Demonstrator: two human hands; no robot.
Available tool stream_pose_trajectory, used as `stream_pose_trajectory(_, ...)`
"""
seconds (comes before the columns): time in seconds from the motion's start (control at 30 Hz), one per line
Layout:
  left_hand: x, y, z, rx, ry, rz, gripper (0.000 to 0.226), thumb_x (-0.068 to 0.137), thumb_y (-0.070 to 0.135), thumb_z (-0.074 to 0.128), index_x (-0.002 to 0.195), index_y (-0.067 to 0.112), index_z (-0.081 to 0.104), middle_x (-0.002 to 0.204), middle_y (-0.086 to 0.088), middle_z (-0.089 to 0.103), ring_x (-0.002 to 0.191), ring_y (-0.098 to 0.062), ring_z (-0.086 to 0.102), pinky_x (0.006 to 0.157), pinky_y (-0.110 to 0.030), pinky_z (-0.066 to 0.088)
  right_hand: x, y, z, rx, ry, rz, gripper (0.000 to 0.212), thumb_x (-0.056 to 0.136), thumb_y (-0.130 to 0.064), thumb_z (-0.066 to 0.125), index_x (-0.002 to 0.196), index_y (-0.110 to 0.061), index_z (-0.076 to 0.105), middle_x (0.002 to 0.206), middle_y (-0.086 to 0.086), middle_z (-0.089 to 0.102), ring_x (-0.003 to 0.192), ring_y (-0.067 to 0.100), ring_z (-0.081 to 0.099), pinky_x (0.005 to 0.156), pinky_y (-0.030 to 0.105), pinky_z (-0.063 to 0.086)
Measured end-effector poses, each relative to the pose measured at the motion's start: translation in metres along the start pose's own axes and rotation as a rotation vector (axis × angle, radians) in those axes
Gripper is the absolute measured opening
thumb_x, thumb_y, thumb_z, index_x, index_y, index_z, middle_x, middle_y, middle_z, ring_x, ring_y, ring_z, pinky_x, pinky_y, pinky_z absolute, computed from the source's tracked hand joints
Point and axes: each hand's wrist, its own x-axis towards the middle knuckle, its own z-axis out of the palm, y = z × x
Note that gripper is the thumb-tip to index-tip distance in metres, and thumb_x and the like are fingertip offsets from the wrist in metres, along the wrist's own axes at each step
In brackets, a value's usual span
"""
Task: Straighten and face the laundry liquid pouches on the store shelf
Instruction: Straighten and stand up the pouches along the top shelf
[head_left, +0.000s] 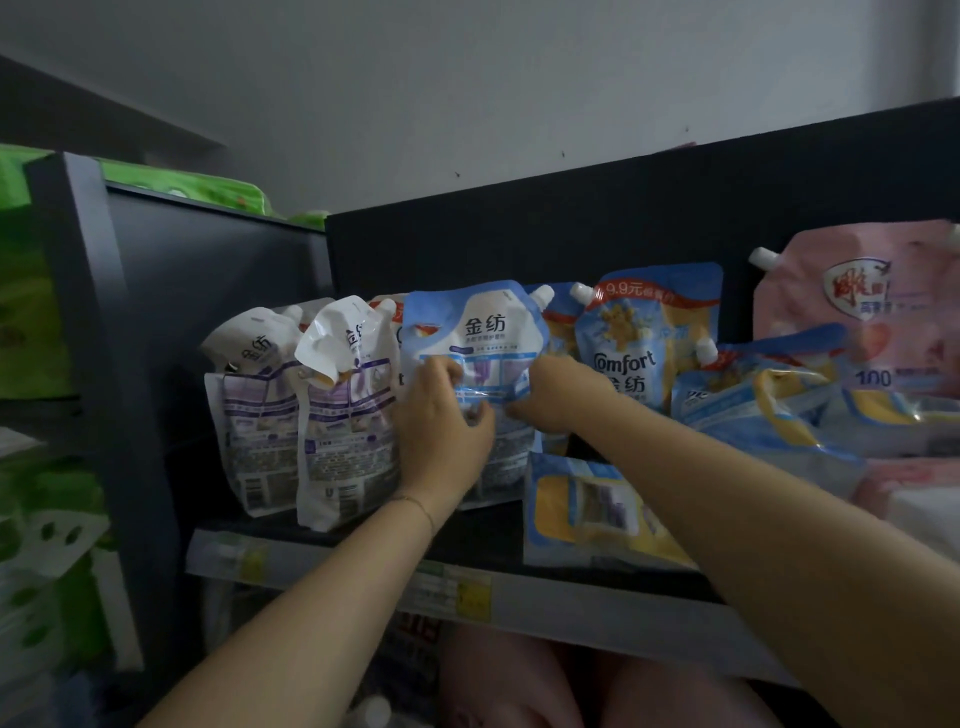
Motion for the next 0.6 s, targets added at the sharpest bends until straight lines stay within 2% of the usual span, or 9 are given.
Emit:
stream_pose_trajectory(0.07, -0.003, 0.01, -0.003, -0.149, -0.192, 0.034, 0.027, 0.083, 0.012, 0.065, 0.089, 0.021, 0.04, 0.077, 0.005, 0.048, 0.068, -0.011, 0.051, 0.061, -0.031, 0.045, -0.004, 0.006, -0.014, -0.033, -0.065, -0.067, 0.032, 0.088, -0.039, 0.059, 0.074, -0.011, 0.051, 0.075, 0.003, 0.053, 0.074, 0.022, 0.057, 0.063, 0.033, 0.047)
stream_pose_trajectory(0.17, -0.011, 0.034, -0.008, -0.116, -0.452, 0.259, 0.021, 0.088, 0.025, 0.061, 0.085, 0.023, 0.04, 0.067, 0.006, 0.049, 0.057, -0.008, 0.048, 0.053, -0.031, 0.043, -0.017, 0.015, -0.036, -0.115, -0.144, -0.161, 0.024, 0.089, -0.033, 0.058, 0.087, -0.01, 0.063, 0.091, 0.005, 0.063, 0.083, 0.02, 0.06, 0.071, 0.03, 0.047)
stream_pose_trajectory(0.23, -0.017, 0.051, -0.007, 0.065, -0.586, 0.423, 0.026, 0.086, 0.042, 0.059, 0.089, 0.025, 0.041, 0.07, 0.006, 0.052, 0.061, -0.013, 0.051, 0.058, -0.033, 0.045, -0.027, 0.025, -0.046, -0.142, -0.22, -0.195, 0.008, 0.086, -0.021, 0.061, 0.092, -0.017, 0.062, 0.1, 0.003, 0.064, 0.088, 0.018, 0.059, 0.078, 0.031, 0.049)
stream_pose_trajectory(0.3, -0.017, 0.066, -0.004, 0.172, -0.584, 0.516, 0.035, 0.084, 0.056, 0.056, 0.089, 0.024, 0.043, 0.074, 0.006, 0.053, 0.067, -0.015, 0.052, 0.066, -0.033, 0.043, -0.035, 0.033, -0.052, -0.203, -0.264, -0.194, 0.015, 0.086, -0.016, 0.06, 0.1, -0.016, 0.063, 0.103, 0.003, 0.064, 0.09, 0.019, 0.059, 0.083, 0.034, 0.05)
stream_pose_trajectory(0.37, -0.017, 0.081, -0.002, 0.143, -0.67, 0.487, 0.041, 0.082, 0.063, 0.056, 0.088, 0.023, 0.048, 0.079, 0.008, 0.052, 0.073, -0.013, 0.05, 0.071, -0.032, 0.037, -0.042, 0.045, -0.054, -0.288, -0.261, -0.184, 0.02, 0.086, -0.017, 0.058, 0.106, -0.016, 0.062, 0.103, 0.003, 0.063, 0.091, 0.021, 0.059, 0.085, 0.036, 0.05)
stream_pose_trajectory(0.43, -0.02, 0.093, 0.003, 0.14, -0.84, 0.452, 0.051, 0.077, 0.07, 0.057, 0.099, 0.024, 0.053, 0.091, 0.008, 0.057, 0.082, -0.013, 0.054, 0.074, -0.033, 0.042, -0.049, 0.058, -0.054, -0.314, -0.231, -0.191, 0.019, 0.087, -0.021, 0.06, 0.105, -0.018, 0.06, 0.098, -0.001, 0.059, 0.091, 0.02, 0.057, 0.083, 0.034, 0.049)
stream_pose_trajectory(0.5, -0.026, 0.103, 0.007, 0.249, -0.957, 0.534, 0.059, 0.076, 0.073, 0.055, 0.111, 0.025, 0.053, 0.108, 0.006, 0.056, 0.096, -0.016, 0.053, 0.082, -0.036, 0.041, -0.056, 0.072, -0.053, -0.248, -0.202, -0.177, 0.013, 0.09, -0.034, 0.059, 0.097, -0.023, 0.059, 0.089, -0.006, 0.054, 0.087, 0.017, 0.056, 0.079, 0.031, 0.048)
stream_pose_trajectory(0.6, -0.041, 0.11, 0.014, 0.314, -0.968, 0.655, 0.063, 0.078, 0.073, 0.051, 0.118, 0.025, 0.045, 0.122, 0.002, 0.047, 0.11, -0.02, 0.043, 0.093, -0.045, 0.035, -0.062, 0.087, -0.049, -0.162, -0.145, -0.175, 0.019, 0.091, -0.047, 0.055, 0.083, -0.03, 0.054, 0.083, -0.007, 0.055, 0.079, 0.014, 0.056, 0.075, 0.032, 0.05)
